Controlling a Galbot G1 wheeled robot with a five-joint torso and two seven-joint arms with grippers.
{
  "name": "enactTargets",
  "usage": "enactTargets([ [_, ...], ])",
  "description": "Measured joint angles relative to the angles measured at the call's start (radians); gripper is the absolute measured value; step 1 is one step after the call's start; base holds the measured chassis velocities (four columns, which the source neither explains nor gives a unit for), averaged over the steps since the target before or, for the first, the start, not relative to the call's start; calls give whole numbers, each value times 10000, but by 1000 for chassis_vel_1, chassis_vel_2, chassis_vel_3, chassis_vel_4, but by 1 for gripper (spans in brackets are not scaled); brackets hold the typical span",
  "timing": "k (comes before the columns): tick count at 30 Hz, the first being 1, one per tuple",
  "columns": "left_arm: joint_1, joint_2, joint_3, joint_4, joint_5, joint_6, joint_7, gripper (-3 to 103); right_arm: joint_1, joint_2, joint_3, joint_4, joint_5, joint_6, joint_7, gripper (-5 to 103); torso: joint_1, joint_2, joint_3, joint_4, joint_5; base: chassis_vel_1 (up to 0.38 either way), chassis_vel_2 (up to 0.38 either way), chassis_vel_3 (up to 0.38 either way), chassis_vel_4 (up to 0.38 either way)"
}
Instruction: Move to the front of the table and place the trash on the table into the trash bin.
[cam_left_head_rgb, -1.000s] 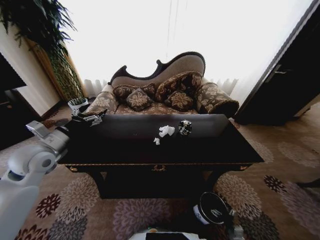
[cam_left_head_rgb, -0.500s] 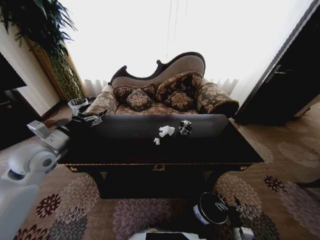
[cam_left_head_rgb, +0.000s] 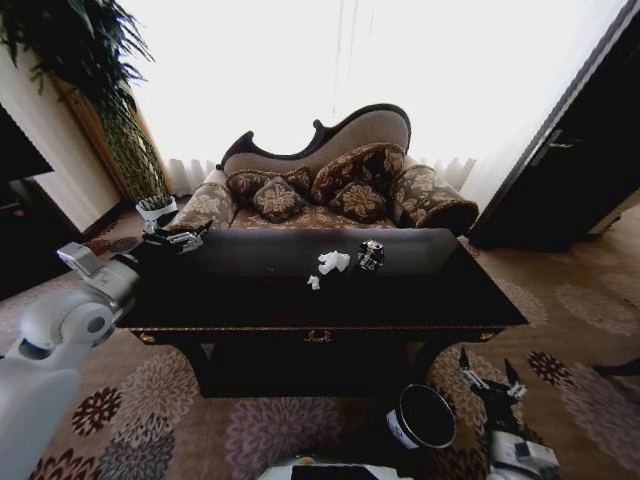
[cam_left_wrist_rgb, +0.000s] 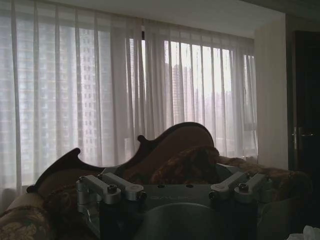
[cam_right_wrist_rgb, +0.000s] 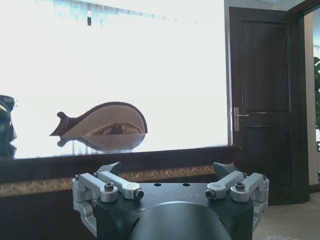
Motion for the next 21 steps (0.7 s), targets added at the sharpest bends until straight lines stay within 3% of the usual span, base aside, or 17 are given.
enactTargets([
  [11,-58,28,75,125,43,0,-16,100,128,-177,199,1408,825,382,-53,100,0,0,0,-2,0,0,0,0,0],
  [16,107,-145,-159,12,21,6,-75,100,943,-960,-307,1606,1070,742,-333,100,-1,0,0,3,-1,0,0,0,0],
  [20,702,-344,-934,-360,4,12,-97,100,1454,-2114,-1025,1850,1883,341,-572,100,1,-1,1,-2,2,0,0,0,0],
  [21,702,-344,-934,-360,4,12,-97,100,1454,-2114,-1025,1850,1883,341,-572,100,1,-1,1,-2,2,0,0,0,0],
])
